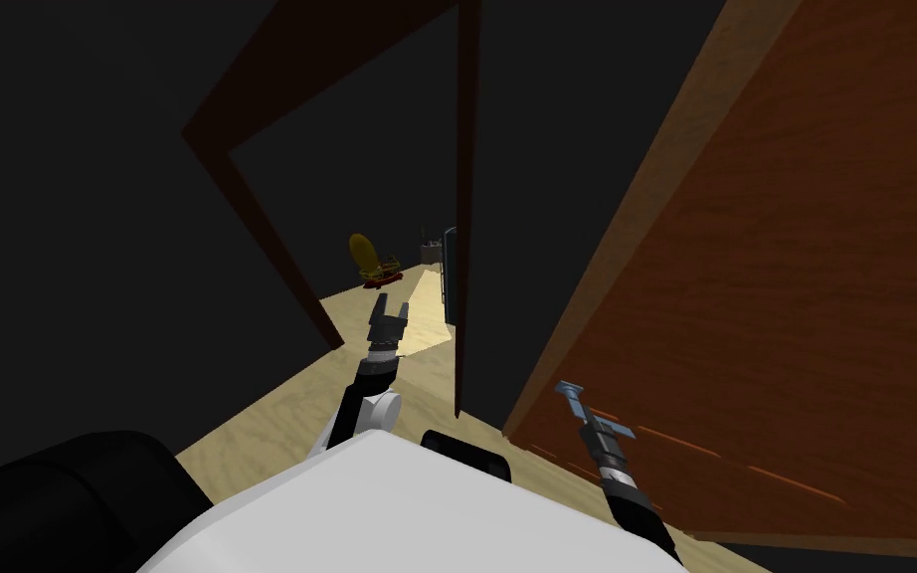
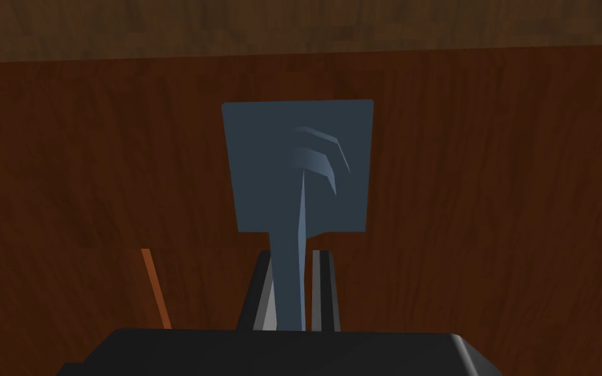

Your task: Pull the door open

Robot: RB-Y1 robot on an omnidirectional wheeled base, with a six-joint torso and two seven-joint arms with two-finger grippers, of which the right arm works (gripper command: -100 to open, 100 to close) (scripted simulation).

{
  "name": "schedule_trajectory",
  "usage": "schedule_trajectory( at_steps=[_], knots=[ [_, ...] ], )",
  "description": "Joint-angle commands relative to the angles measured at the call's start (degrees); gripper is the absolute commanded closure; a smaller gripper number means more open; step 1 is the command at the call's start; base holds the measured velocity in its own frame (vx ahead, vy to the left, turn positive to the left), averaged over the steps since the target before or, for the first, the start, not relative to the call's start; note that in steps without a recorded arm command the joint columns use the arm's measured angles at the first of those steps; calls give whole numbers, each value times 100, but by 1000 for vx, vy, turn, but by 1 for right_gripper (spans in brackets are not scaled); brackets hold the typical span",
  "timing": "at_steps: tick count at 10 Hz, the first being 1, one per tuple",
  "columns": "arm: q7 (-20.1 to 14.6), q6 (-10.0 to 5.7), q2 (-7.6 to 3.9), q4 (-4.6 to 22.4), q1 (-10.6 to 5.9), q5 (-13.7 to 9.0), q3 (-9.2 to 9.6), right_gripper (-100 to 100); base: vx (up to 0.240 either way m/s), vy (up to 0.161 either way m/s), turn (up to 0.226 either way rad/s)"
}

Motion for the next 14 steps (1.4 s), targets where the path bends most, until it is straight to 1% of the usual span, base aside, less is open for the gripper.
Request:
schedule_trajectory(
  at_steps=[1,2,4,5,6,7,9,10,11,12,13,14],
  knots=[
    [-80,-134,-77,8,85,17,84,100,-77,-16,120],
    [-106,-177,-101,11,112,23,111,100,-144,-48,126],
    [-225,-376,-215,24,239,49,236,100,-203,-72,132],
    [-257,-430,-246,27,273,55,270,100,-165,-62,105],
    [-322,-537,-307,34,341,69,338,100,-156,-49,105],
    [-353,-590,-337,37,375,76,371,100,-155,-52,84],
    [-462,-772,-441,49,490,100,485,100,-173,-50,125],
    [-502,-838,-479,53,532,108,527,100,-148,-43,97],
    [-458,-750,-446,-2,528,104,502,100,-63,-13,17],
    [-510,-921,-491,61,616,96,577,100,-137,-52,178],
    [-521,-964,-504,76,636,92,593,100,-194,-80,177],
    [-546,-1057,-533,107,680,84,627,100,-190,-49,161]
  ],
)
